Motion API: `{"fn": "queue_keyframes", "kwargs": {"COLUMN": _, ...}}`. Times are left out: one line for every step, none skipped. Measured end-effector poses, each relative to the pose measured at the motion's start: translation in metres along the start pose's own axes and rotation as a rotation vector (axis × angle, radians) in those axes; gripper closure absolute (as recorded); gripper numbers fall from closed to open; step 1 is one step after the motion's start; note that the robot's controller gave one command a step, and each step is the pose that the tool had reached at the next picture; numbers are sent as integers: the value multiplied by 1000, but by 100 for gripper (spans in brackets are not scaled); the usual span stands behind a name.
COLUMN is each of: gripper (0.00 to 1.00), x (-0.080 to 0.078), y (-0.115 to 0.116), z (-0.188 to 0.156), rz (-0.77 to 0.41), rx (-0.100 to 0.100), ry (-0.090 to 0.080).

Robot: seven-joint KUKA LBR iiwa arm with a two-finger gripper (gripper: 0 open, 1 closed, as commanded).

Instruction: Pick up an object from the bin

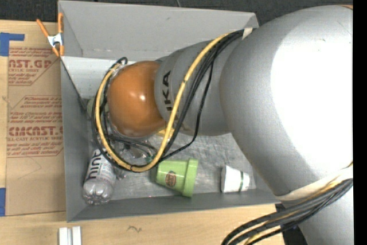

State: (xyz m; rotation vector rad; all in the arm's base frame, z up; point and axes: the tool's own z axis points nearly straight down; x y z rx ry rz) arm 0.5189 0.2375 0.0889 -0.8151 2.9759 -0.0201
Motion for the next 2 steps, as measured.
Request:
{"fn": "queue_keyframes", "kwargs": {"gripper": 100, "x": 1, "y": -2, "z": -5, "rz": 4, "rx": -5, "ry": 18}}
{"fn": "queue_keyframes", "kwargs": {"gripper": 100, "x": 5, "y": 0, "z": -20, "rz": 4, "rx": -16, "ry": 43}}
